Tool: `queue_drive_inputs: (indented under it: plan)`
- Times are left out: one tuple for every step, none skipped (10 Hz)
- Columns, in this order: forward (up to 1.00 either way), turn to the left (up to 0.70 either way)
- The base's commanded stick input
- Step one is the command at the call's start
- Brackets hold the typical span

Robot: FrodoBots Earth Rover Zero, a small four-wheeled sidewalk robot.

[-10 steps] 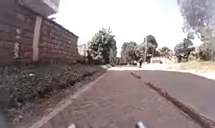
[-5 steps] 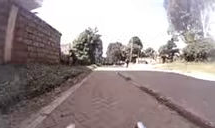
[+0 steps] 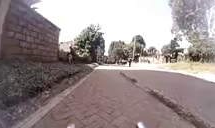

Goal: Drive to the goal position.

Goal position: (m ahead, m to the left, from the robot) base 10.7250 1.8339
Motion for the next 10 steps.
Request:
queue_drive_inputs:
  plan:
    - [1.0, 0.0]
    - [1.0, 0.0]
    - [1.0, 0.0]
    - [1.0, 0.0]
    - [1.0, 0.0]
    - [1.0, 0.0]
    - [1.0, 0.0]
    - [1.0, 0.0]
    - [1.0, 0.0]
    - [1.0, 0.0]
